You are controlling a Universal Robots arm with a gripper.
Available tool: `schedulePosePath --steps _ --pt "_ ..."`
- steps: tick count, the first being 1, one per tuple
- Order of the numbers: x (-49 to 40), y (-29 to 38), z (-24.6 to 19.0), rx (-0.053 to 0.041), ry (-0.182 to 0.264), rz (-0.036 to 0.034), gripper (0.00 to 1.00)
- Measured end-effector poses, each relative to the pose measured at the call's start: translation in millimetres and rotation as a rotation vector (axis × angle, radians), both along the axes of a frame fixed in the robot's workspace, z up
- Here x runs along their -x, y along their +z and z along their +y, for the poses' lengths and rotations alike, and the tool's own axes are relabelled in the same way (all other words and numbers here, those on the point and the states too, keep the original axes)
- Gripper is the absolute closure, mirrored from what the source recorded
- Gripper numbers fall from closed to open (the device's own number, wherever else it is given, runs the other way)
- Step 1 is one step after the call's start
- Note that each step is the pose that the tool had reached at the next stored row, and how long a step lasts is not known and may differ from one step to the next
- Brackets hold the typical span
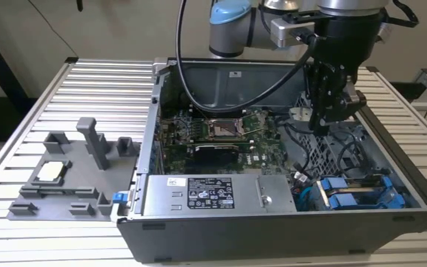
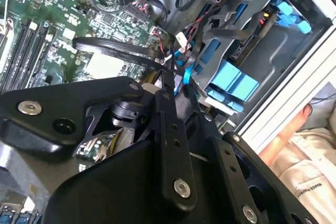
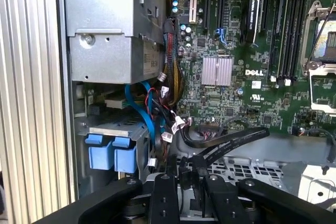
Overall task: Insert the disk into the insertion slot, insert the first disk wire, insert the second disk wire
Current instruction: 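Insert the first disk wire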
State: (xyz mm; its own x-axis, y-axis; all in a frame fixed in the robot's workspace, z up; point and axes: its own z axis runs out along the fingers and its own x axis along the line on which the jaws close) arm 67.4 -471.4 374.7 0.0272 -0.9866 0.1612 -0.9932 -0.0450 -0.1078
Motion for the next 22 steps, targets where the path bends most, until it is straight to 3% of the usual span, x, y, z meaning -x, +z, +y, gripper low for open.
schedulePosePath --steps 4,11,12,22 --pt "0.0 0.0 0.0 0.0001 0.000 0.0000 0.84" --pt "0.0 0.0 -0.1 0.0003 0.000 0.0000 0.84" --pt "0.0 -0.1 -1.7 0.0005 0.000 0.0002 0.84" --pt "-2.2 -1.5 -44.4 0.0002 0.000 0.0081 0.84"
